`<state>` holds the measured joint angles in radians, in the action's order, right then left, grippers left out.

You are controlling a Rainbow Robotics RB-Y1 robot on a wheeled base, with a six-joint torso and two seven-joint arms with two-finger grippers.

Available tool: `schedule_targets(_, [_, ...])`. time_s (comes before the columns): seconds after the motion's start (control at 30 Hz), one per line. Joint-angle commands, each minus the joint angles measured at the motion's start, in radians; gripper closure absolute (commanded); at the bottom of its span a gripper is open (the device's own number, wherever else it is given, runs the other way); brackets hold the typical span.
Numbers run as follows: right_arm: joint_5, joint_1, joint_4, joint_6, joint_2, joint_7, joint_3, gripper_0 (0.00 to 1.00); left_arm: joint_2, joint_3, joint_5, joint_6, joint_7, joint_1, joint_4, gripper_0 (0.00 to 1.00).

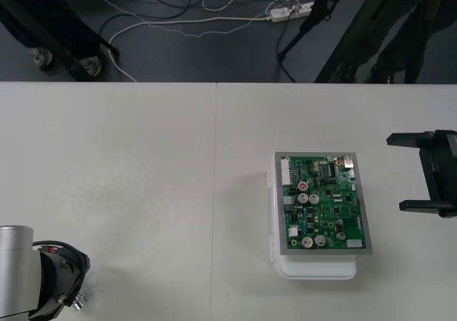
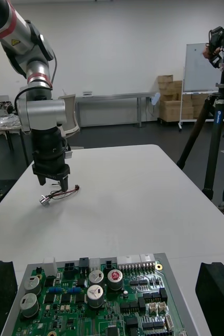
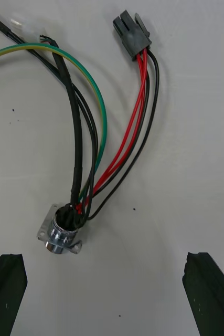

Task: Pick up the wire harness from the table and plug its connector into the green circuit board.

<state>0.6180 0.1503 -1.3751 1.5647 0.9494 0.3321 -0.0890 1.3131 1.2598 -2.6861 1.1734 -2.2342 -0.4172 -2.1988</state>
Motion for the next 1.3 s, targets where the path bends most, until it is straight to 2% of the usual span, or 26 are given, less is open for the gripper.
schedule_targets(0.03, [-0.017, 0.009, 0.001, 0.006, -0.011, 0.062, -0.002, 0.0, -0.052, 0.017, -0.009, -0.044, -0.168, -0.003, 0.08, 0.12])
schedule_targets(0.43, [-0.015, 0.009, 0.018, 0.006, -0.012, 0.077, 0.006, 0.0, -0.118, 0.064, -0.009, -0.044, -0.186, 0.02, 0.2, 0.12])
schedule_targets(0.6, [-0.015, 0.009, 0.033, 0.006, -0.027, 0.077, 0.028, 0.0, -0.129, 0.063, -0.009, -0.009, -0.179, 0.057, 0.202, 0.12])
schedule_targets(0.93, [-0.014, 0.015, 0.076, 0.006, -0.034, 0.084, 0.049, 0.0, -0.199, 0.052, -0.011, 0.215, -0.131, 0.072, 0.117, 0.12])
schedule_targets(1.3, [-0.009, 0.017, 0.107, 0.006, -0.035, 0.087, 0.069, 0.0, -0.216, 0.026, -0.011, 0.215, -0.124, 0.069, 0.142, 0.13])
